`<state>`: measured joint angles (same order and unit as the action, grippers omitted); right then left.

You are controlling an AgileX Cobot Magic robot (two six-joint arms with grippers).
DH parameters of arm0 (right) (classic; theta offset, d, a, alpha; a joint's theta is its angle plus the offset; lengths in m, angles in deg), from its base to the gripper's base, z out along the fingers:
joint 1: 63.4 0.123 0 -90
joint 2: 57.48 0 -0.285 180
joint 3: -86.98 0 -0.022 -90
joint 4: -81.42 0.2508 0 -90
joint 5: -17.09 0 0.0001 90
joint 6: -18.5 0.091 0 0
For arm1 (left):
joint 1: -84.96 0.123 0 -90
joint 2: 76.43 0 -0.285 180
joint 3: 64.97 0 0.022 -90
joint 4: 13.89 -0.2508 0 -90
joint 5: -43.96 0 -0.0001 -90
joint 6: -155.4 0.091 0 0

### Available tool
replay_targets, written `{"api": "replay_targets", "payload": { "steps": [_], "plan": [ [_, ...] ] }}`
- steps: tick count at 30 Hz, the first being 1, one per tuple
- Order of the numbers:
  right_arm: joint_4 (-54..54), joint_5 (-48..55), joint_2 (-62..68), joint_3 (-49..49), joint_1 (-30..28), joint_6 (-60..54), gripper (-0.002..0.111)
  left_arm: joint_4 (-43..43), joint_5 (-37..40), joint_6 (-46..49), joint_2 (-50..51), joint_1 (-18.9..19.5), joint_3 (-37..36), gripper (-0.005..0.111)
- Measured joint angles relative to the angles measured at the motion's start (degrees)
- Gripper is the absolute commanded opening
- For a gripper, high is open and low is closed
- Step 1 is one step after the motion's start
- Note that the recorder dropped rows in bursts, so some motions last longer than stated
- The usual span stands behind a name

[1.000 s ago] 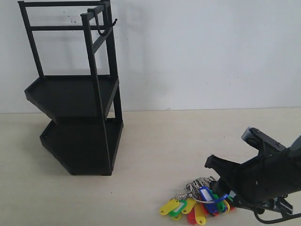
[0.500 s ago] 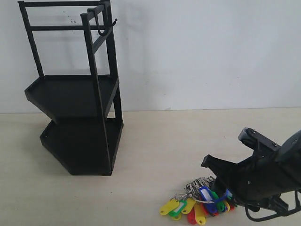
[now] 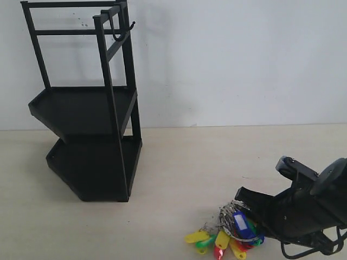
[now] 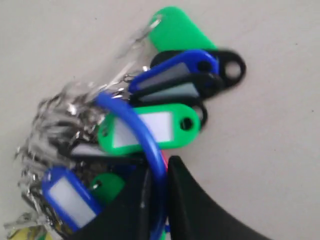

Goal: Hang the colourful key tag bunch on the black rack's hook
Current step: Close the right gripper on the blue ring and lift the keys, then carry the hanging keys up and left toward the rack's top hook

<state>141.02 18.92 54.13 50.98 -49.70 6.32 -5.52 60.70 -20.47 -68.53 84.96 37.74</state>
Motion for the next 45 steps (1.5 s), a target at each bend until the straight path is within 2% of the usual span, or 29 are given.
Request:
{"api": "replay_targets", "payload": {
  "steps": [7,18,23,27,36,38,42,45],
  "plan": [
    [0.0,-0.48,-2.01,0.0,0.0,-3.82,0.0,0.0,0.0,0.0,0.0,0.0,0.0,0.004],
    [-0.1,-1.42,-18.87,0.0,0.0,-16.7,0.0,0.0,0.0,0.0,0.0,0.0,0.0,0.004],
    [-5.01,2.93,-25.37,1.02,3.5,-25.41,0.0,0.0,0.0,0.0,0.0,0.0,0.0,0.004],
    [-6.48,3.21,-29.06,1.42,3.87,-21.54,0.0,0.0,0.0,0.0,0.0,0.0,0.0,0.004],
    [-12.66,5.65,-30.57,4.31,5.62,-24.44,0.0,0.0,0.0,0.0,0.0,0.0,0.0,0.004],
    [-11.79,5.19,-30.57,4.41,5.78,-21.12,0.0,0.0,0.0,0.0,0.0,0.0,0.0,0.004],
    [-13.97,5.88,-29.94,6.61,8.12,-23.88,0.0,0.0,0.0,0.0,0.0,0.0,0.0,0.004],
    [-13.97,4.55,-29.72,7.47,8.93,-21.63,0.0,0.0,0.0,0.0,0.0,0.0,0.0,0.004]
  ]
}}
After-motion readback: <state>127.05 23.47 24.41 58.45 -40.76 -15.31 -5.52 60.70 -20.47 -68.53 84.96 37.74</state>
